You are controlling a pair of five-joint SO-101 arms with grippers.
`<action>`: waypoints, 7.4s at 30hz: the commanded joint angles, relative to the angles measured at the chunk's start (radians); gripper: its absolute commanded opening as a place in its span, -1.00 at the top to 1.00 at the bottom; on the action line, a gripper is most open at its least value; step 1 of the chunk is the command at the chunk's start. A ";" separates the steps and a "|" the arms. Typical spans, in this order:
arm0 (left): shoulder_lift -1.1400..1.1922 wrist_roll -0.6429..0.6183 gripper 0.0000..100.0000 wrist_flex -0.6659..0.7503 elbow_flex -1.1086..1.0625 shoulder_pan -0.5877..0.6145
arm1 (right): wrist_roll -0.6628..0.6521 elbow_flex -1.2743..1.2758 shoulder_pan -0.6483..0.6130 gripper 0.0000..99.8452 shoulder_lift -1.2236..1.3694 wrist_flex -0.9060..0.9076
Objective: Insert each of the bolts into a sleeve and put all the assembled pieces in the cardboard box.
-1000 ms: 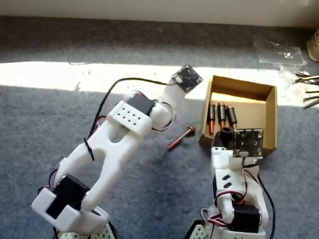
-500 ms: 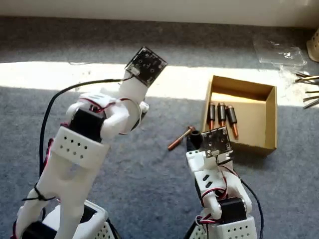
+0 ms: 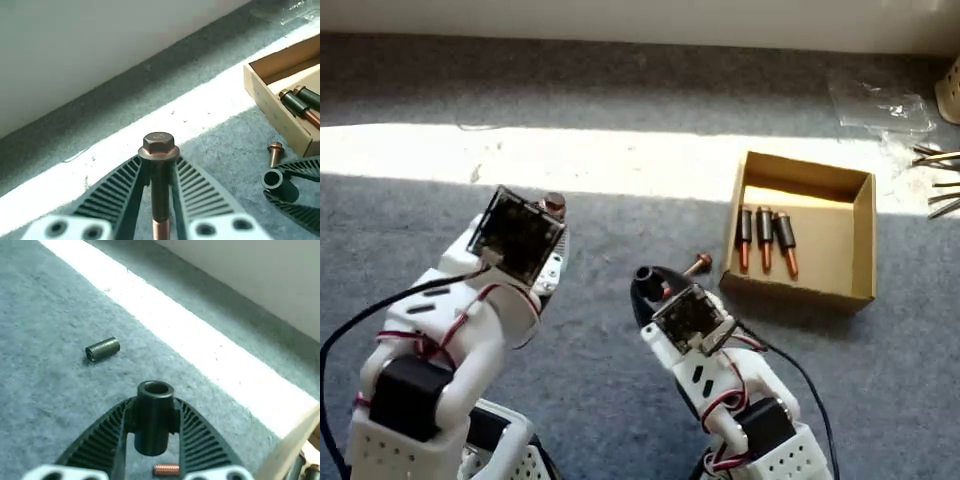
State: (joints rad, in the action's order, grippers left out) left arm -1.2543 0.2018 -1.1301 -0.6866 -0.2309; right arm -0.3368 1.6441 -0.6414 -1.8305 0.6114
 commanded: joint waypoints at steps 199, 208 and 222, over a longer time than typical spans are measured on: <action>-0.570 -0.534 0.94 0.345 -0.808 0.367 | 0.012 -0.616 0.750 0.99 0.412 0.180; -0.570 -0.387 0.94 0.345 -0.819 0.291 | -0.040 -0.832 0.791 0.99 1.006 0.062; -0.570 -0.381 0.94 0.347 -0.835 0.291 | -0.063 -1.135 0.854 0.99 1.653 -0.027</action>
State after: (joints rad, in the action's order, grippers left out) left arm -1.8174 -0.1849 -0.7848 -1.5321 0.0775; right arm -0.3844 0.6314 0.1826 -0.2486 0.6160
